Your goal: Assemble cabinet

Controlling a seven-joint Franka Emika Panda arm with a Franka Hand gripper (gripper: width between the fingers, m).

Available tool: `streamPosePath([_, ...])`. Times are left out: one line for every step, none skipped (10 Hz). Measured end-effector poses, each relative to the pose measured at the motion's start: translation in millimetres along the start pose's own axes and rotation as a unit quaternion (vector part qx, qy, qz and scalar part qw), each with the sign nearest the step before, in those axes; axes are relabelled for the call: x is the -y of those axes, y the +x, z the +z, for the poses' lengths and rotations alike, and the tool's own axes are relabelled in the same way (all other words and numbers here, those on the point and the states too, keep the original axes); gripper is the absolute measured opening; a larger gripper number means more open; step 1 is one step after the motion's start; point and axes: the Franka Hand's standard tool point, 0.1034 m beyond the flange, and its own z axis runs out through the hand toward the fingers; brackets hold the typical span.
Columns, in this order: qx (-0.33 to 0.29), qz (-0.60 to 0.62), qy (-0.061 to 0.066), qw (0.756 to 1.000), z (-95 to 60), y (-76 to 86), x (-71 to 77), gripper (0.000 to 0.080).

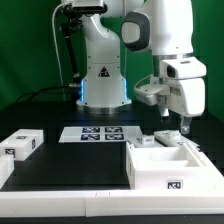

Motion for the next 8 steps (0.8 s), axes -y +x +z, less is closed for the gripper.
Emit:
streamPosePath([-0.002,0.001,0.004,1.0,3.8,0.2,2.9,0.0797])
streamPosePath([-0.005,0.003,0.006,1.0,7.5,-0.2,4.9,0.0797])
streamPosePath([-0.006,0.005,0.01,1.0,11.5,-0.5,8.0,0.0797])
streamPosePath([-0.007,0.006,0.014,1.0,14.9,0.1,9.6,0.0797])
streamPosePath([-0.008,0.007,0.015,1.0,16.5,1.0,9.6,0.0797])
streamPosePath([-0.009,0.007,0.017,1.0,18.0,2.0,10.3,0.0797])
streamPosePath([-0.01,0.008,0.021,1.0,21.1,2.5,12.8,0.0647])
streamPosePath([-0.011,0.008,0.023,1.0,23.0,2.5,14.1,0.0647])
